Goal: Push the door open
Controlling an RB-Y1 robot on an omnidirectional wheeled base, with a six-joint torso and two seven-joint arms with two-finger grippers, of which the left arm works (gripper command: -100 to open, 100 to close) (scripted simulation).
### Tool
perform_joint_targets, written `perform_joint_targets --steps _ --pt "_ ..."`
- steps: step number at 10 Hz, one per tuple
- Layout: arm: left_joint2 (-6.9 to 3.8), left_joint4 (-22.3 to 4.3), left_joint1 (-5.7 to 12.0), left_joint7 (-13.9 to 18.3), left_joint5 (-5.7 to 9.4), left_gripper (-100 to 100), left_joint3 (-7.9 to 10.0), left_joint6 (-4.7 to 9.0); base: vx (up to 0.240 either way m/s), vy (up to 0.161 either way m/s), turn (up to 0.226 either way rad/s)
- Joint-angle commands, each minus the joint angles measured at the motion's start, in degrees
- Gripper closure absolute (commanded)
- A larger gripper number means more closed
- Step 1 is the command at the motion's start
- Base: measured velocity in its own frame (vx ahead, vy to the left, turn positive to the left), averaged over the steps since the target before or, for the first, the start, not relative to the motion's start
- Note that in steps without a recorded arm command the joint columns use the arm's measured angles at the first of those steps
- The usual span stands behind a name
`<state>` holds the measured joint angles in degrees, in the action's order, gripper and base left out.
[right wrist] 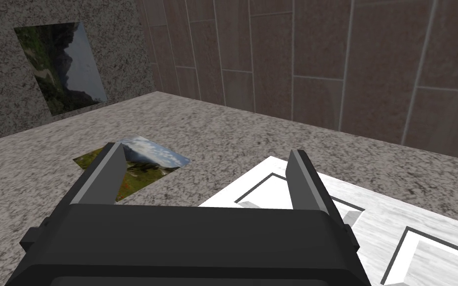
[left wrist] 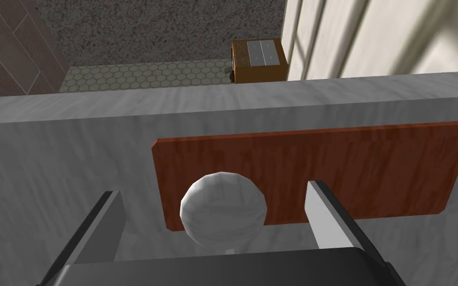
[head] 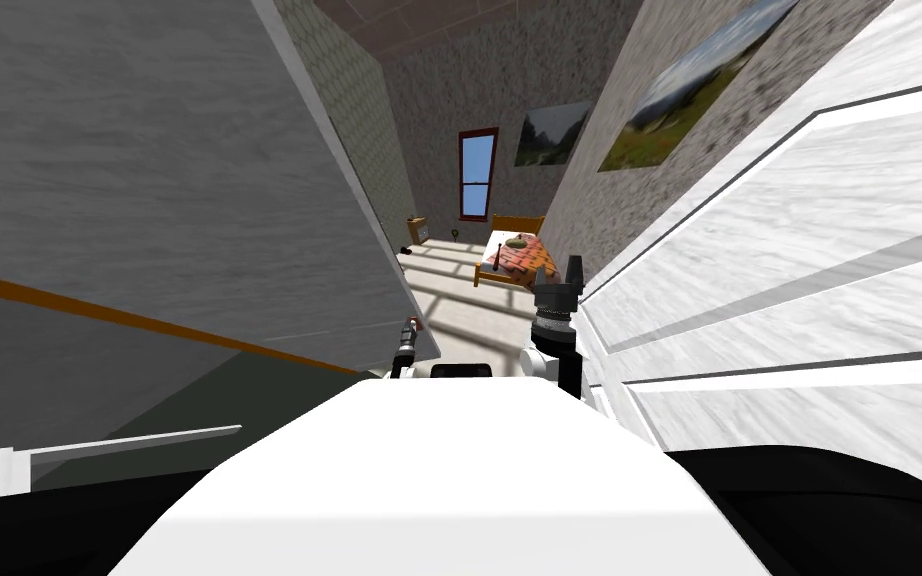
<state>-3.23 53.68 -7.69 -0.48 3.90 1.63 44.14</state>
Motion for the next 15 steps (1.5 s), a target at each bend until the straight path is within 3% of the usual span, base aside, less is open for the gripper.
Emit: perform_joint_targets --steps 1,2,7,15 --pt "0.0 0.0 0.0 0.0 0.0 -100 0.0 0.0 0.088 0.007 0.009" --pt "0.0 0.0 0.0 0.0 0.0 100 0.0 0.0 -0.02 -0.004 -0.007" --pt "0.0 0.0 0.0 0.0 0.0 100 0.0 0.0 -0.014 -0.001 -0.002" --pt "-1.82 -0.79 0.73 -1.31 2.29 100 4.59 -0.57 0.185 -0.028 0.049"
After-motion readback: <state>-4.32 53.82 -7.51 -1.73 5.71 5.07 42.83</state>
